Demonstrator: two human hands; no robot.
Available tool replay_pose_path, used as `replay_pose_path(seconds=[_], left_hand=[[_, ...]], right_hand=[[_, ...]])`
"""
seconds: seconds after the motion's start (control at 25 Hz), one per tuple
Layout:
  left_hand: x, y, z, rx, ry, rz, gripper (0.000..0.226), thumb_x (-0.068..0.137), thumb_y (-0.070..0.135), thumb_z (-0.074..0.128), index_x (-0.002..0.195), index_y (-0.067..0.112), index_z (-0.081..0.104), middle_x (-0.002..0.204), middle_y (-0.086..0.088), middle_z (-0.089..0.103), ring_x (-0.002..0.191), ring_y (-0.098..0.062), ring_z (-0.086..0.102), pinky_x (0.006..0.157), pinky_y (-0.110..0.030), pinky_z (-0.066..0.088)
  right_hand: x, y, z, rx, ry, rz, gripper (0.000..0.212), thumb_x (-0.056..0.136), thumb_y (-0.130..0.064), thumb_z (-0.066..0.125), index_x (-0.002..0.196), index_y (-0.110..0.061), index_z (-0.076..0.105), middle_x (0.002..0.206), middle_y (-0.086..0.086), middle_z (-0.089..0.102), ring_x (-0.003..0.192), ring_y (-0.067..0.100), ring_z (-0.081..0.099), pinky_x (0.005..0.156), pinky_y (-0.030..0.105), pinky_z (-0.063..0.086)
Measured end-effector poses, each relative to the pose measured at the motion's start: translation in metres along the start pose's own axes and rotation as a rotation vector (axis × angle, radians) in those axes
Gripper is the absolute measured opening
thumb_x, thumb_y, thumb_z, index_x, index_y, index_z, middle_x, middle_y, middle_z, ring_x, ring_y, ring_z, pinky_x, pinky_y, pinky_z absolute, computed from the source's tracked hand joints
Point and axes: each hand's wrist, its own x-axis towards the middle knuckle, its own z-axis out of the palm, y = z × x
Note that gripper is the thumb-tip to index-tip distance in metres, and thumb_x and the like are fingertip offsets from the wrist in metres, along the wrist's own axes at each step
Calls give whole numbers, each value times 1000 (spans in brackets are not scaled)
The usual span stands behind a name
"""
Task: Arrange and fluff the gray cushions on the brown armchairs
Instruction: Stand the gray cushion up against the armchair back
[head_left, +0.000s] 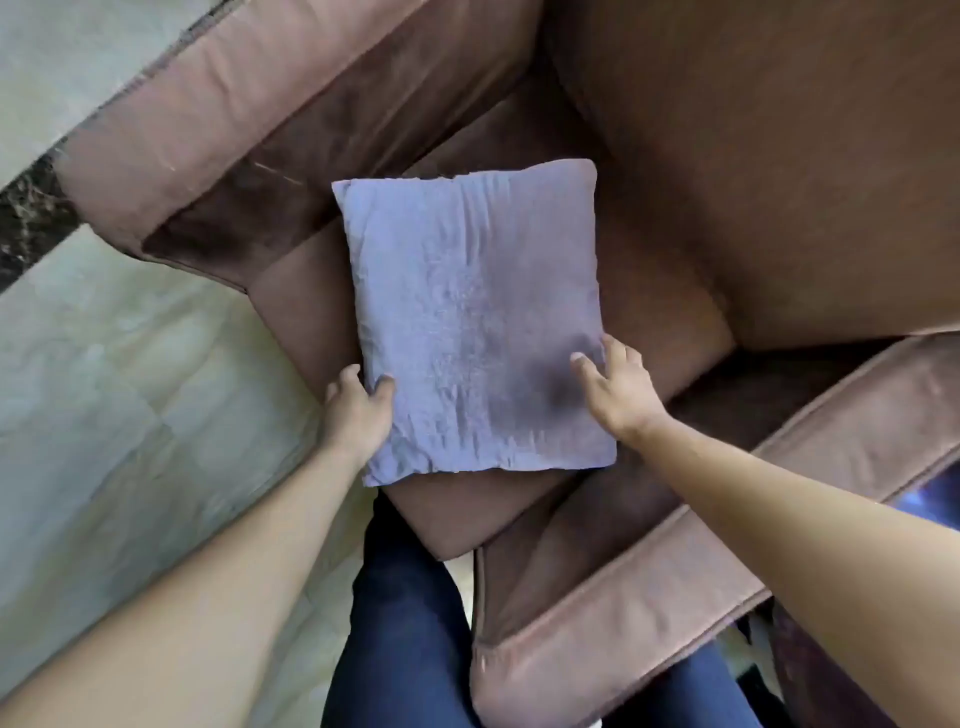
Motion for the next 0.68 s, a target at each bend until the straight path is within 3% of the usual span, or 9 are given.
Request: replay_pose_path(seconds=[0.16,0.28,0.4,0.56,0.64,0.68], left_hand=[[91,5,20,-251,17,30,69,98,57,48,143,6,44,145,-14,54,134,-31,51,108,-35,39],[122,16,36,-398,44,62,69,99,61,43,144,9,43,148,-9,52,138,-25,48,107,-28,34],[127,8,46,-427,144,94,64,99,61,43,136,10,50,139,-9,60,132,-24,54,106,-29,39],[108,13,45,-571,243,42,50,104,52,41,126,13,62,118,6,65,120,-15,60,88,-13,43],[95,27,37,-607,256,-10,50,105,51,38,131,16,62,119,10,61,115,-7,56,77,-1,40],[91,31,35,-630,268,-24,50,106,50,38,134,16,61,122,8,61,115,-6,54,80,-3,41]], right_hand=[[71,5,26,287,142,177,66,100,-60,36,154,-23,34,153,2,44,142,23,40,113,35,31],[105,-2,26,429,265,226,58,101,-60,33,144,-26,50,131,-9,53,122,14,46,104,29,30],[122,-8,31,450,212,206,57,98,-64,33,125,-27,67,125,-10,67,117,15,60,107,36,42],[112,-25,22,448,95,147,49,102,-62,29,106,-34,69,109,-14,71,101,3,64,87,27,47],[100,-34,10,396,115,44,51,105,-58,31,110,-22,67,106,-13,67,96,-1,60,86,25,47],[96,-37,2,355,156,-24,51,106,-55,34,111,-14,64,104,-12,64,93,-1,59,87,24,47]])
